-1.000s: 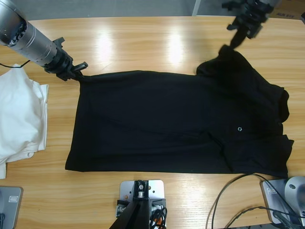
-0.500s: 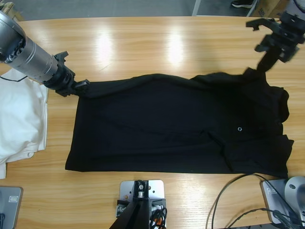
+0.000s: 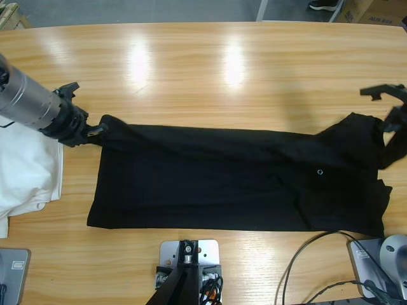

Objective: Fold clothes

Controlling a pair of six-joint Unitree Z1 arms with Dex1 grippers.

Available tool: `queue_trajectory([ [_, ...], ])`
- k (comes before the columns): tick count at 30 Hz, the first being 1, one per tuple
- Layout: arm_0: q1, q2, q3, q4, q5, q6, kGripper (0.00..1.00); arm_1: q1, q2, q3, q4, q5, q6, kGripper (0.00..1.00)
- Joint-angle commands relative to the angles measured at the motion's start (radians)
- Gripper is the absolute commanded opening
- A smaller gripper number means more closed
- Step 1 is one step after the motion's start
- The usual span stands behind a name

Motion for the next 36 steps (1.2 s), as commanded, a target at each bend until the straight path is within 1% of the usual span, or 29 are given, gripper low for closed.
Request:
queue_trajectory([
  [1,-0.008,-0.118,0.154,0.012,0.016,0.007,0.000,-0.083,0.009,0.018,0.029,-0.036,0.003,0.000],
  [6,-0.009,-0.109,0.184,-0.016,0.024,0.014,0.000,-0.100,0.083,0.017,0.036,-0.031,-0.004,0.000],
  [14,-0.034,-0.058,0.142,-0.031,0.011,-0.022,0.000,-0.100,0.175,0.015,0.036,-0.032,-0.005,0.000],
  [17,-0.034,-0.044,0.121,-0.033,0.004,-0.033,0.000,-0.100,0.205,-0.025,0.101,-0.055,0.012,0.000],
  [21,-0.034,-0.028,0.091,-0.033,-0.018,-0.069,0.000,-0.100,0.218,-0.027,0.105,-0.072,0.018,0.000],
  [22,-0.034,-0.023,0.087,-0.032,-0.027,-0.080,0.173,-0.100,0.226,-0.027,0.105,-0.081,0.023,0.000],
  [23,-0.035,-0.016,0.086,-0.032,-0.030,-0.084,0.459,-0.100,0.241,-0.026,0.104,-0.107,0.033,0.000],
  [24,-0.034,-0.010,0.086,-0.031,-0.031,-0.085,0.661,-0.100,0.254,-0.023,0.103,-0.128,0.050,0.001],
  [25,-0.035,-0.008,0.086,-0.031,-0.031,-0.087,0.794,-0.100,0.260,-0.021,0.102,-0.146,0.075,0.227],
  [26,-0.034,-0.008,0.086,-0.031,-0.031,-0.092,0.941,-0.100,0.260,-0.020,0.102,-0.161,0.088,0.526],
  [27,-0.034,-0.008,0.088,-0.031,-0.030,-0.099,0.964,-0.103,0.260,-0.020,0.102,-0.170,0.096,0.676],
  [28,-0.034,-0.007,0.088,-0.031,-0.030,-0.107,0.964,-0.104,0.258,-0.020,0.102,-0.181,0.106,0.892],
  [29,-0.034,-0.006,0.087,-0.031,-0.030,-0.111,0.964,-0.106,0.251,-0.021,0.103,-0.196,0.117,0.998],
  [31,-0.035,-0.006,0.085,-0.031,-0.030,-0.114,0.964,-0.106,0.230,-0.063,0.143,-0.255,0.156,1.000],
  [32,-0.034,-0.005,0.084,-0.031,-0.031,-0.114,0.964,-0.106,0.208,-0.104,0.160,-0.251,0.158,1.000],
  [33,-0.034,-0.002,0.084,-0.031,-0.031,-0.114,0.964,-0.106,0.190,-0.142,0.167,-0.236,0.158,1.000],
  [34,-0.034,0.002,0.087,-0.031,-0.031,-0.113,0.964,-0.106,0.179,-0.187,0.166,-0.200,0.156,1.000],
  [36,-0.035,0.004,0.092,-0.031,-0.031,-0.107,0.964,-0.107,0.188,-0.234,0.143,-0.151,0.143,1.000],
])
